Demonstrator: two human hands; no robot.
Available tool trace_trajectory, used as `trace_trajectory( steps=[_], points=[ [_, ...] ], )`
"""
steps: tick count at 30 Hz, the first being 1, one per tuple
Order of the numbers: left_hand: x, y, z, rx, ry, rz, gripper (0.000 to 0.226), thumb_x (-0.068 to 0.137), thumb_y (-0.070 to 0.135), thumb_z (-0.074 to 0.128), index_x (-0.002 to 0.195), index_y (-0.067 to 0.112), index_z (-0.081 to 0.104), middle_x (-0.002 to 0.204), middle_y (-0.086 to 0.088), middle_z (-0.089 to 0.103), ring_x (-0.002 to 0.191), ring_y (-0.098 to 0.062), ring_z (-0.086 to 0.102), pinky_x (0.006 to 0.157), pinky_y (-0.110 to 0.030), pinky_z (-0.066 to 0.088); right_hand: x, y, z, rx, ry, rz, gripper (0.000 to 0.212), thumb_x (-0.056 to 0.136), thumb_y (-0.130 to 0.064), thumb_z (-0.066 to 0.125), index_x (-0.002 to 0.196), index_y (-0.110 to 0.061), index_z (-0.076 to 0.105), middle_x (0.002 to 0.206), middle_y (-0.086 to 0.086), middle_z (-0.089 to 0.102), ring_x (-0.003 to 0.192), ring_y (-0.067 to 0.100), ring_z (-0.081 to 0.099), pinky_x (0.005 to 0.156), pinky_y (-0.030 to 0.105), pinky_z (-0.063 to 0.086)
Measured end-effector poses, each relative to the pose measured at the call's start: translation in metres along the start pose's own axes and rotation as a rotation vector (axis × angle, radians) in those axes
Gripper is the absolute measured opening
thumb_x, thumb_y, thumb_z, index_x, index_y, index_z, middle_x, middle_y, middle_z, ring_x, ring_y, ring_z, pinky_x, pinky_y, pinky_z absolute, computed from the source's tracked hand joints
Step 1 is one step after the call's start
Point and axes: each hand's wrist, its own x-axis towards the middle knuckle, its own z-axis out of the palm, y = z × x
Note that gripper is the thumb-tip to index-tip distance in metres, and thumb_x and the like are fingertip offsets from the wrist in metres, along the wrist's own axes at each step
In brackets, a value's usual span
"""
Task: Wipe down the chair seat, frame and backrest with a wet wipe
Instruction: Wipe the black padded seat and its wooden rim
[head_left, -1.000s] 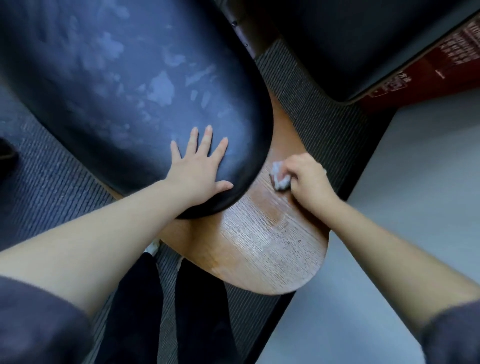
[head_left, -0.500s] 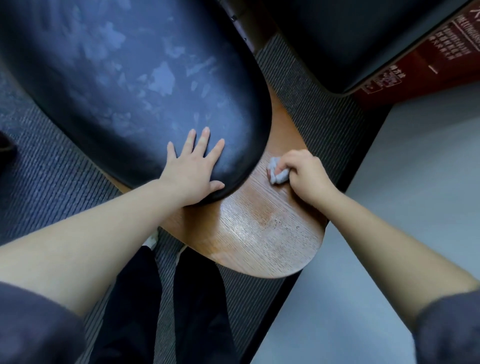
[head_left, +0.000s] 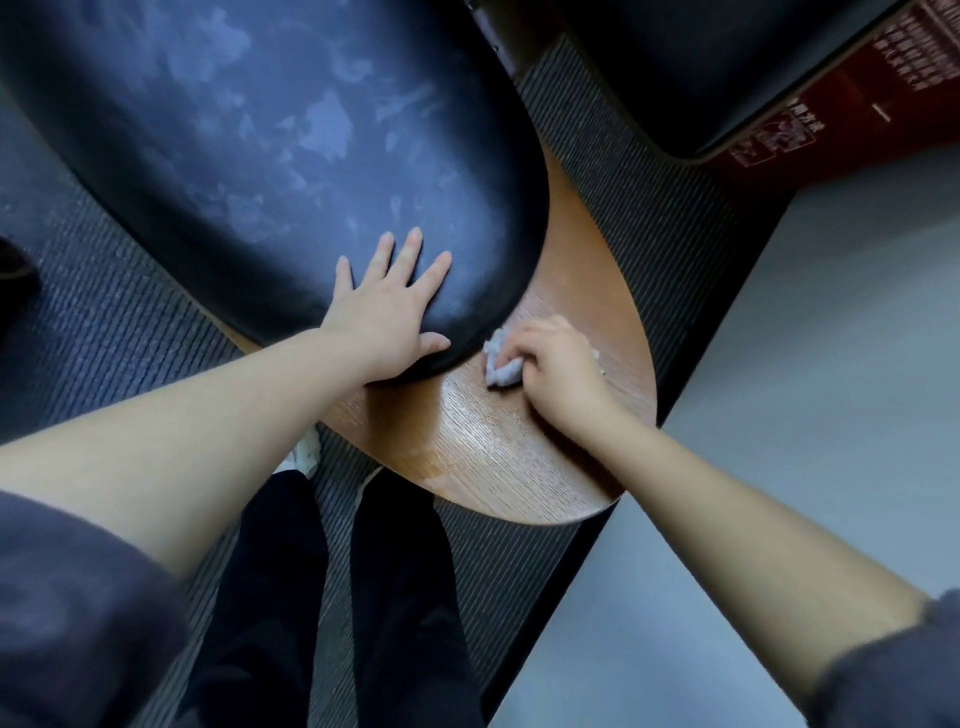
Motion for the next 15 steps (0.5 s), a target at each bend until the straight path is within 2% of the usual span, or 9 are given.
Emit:
trace_trajectory(
  steps=[2,4,6,7,8,10,13,15],
  points=[
    [0.0,0.0,-0.001,-0.003,-0.007,-0.001,0.086,0.093,0.058,0.047,0.154,0.032,-0.007,0.162,-0.002,-0.018,0.149,-0.028,-0.013,0.116,-0.061,0.007,-0.007,0.005,-0.021,-0.034,-0.011,-0.023,0.034,0.066,0.008,0.045,0.072,-0.008,0.075,0.088,0.005,0.071,0.088,0.025,0.054,0.077,0.021,0.033],
    [0.001,0.0,-0.002,-0.003,-0.013,-0.001,0.086,0.093,0.058,0.047,0.154,0.032,-0.008,0.162,-0.002,-0.018,0.149,-0.028,-0.013,0.117,-0.061,0.007,0.009,0.021,-0.046,-0.032,0.063,0.094,0.039,0.071,0.018,0.044,0.082,0.0,0.077,0.095,0.012,0.071,0.091,0.022,0.058,0.074,0.01,0.033],
    [0.0,0.0,0.0,-0.002,-0.009,-0.003,0.086,0.093,0.058,0.048,0.154,0.032,-0.007,0.162,-0.002,-0.019,0.149,-0.027,-0.013,0.117,-0.06,0.006,0.029,0.037,-0.056,-0.019,0.138,0.229,0.041,0.079,0.016,0.043,0.091,-0.002,0.077,0.1,0.01,0.069,0.094,0.015,0.058,0.075,0.001,0.031],
    [0.0,0.0,0.0,-0.003,-0.005,-0.003,0.086,0.093,0.057,0.048,0.154,0.032,-0.007,0.162,-0.002,-0.019,0.149,-0.027,-0.013,0.117,-0.06,0.006,0.031,0.036,-0.052,-0.045,0.18,0.225,0.041,0.079,0.011,0.043,0.089,-0.007,0.078,0.099,0.004,0.068,0.095,0.015,0.057,0.078,0.004,0.034],
    [0.0,0.0,0.0,-0.008,-0.003,-0.002,0.086,0.093,0.057,0.048,0.154,0.032,-0.007,0.162,-0.002,-0.018,0.149,-0.027,-0.013,0.117,-0.06,0.006,0.026,0.033,-0.046,-0.075,0.185,0.166,0.04,0.076,0.008,0.044,0.084,-0.012,0.078,0.095,0.001,0.068,0.095,0.019,0.058,0.081,0.014,0.039],
    [-0.002,0.0,-0.001,-0.013,-0.005,0.002,0.085,0.094,0.056,0.048,0.154,0.032,-0.007,0.162,-0.002,-0.018,0.15,-0.027,-0.013,0.117,-0.06,0.007,-0.004,0.028,-0.034,-0.076,0.051,0.0,0.037,0.069,0.008,0.045,0.073,-0.014,0.076,0.086,0.001,0.069,0.09,0.026,0.058,0.08,0.03,0.042],
    [-0.002,0.0,-0.004,-0.016,-0.021,0.005,0.085,0.094,0.055,0.049,0.155,0.031,-0.006,0.162,-0.002,-0.017,0.15,-0.027,-0.012,0.117,-0.06,0.008,-0.052,0.031,-0.041,-0.056,-0.11,-0.134,0.036,0.068,0.011,0.046,0.068,-0.015,0.071,0.082,-0.003,0.067,0.09,0.023,0.054,0.08,0.033,0.044],
    [-0.003,0.0,-0.006,-0.014,-0.031,0.004,0.085,0.094,0.054,0.049,0.155,0.031,-0.006,0.162,-0.002,-0.017,0.15,-0.027,-0.012,0.117,-0.06,0.008,-0.044,0.042,-0.051,-0.092,-0.1,-0.122,0.038,0.068,0.014,0.048,0.069,-0.015,0.072,0.083,-0.002,0.068,0.092,0.023,0.056,0.083,0.034,0.045]
  ],
)
